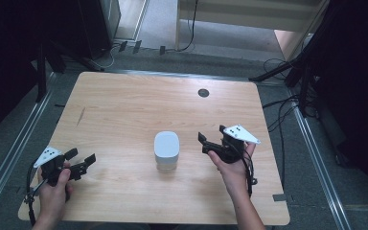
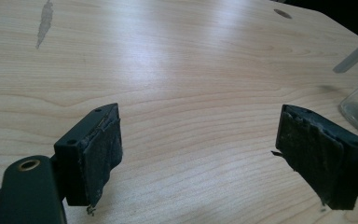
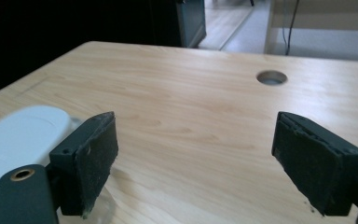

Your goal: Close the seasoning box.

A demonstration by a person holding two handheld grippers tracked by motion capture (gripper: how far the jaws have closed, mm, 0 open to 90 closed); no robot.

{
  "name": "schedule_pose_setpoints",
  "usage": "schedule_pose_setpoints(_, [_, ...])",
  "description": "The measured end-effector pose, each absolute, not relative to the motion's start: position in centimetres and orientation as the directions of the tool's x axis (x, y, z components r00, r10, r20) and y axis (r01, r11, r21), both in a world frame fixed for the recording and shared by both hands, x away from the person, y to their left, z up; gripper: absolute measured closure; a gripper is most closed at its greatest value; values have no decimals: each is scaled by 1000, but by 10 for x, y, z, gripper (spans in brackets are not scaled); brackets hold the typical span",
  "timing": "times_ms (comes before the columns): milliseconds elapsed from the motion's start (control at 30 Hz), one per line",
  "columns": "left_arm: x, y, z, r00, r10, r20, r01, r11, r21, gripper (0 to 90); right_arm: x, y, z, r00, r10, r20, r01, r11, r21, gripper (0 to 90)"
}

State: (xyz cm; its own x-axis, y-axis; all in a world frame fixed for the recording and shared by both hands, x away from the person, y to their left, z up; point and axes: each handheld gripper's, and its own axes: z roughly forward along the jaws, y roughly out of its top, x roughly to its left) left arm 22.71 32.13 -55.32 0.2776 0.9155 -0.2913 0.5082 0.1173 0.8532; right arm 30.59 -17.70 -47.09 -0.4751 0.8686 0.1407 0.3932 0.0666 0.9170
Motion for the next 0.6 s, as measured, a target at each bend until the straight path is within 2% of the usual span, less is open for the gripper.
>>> schedule_pose_setpoints(100, [227,321,-553,277,916,-292,507,119,853,145,302,-187,-480,-438,893,104,404,93,910,150])
schedule_pose_setpoints(333, [227,322,-553,275,915,-294,508,122,853,145,291,-219,-504,-412,904,113,445,92,891,150])
schedule_pose_setpoints(600, [227,321,-553,275,917,-290,510,117,852,147,273,-262,-540,-332,934,133,492,51,869,159])
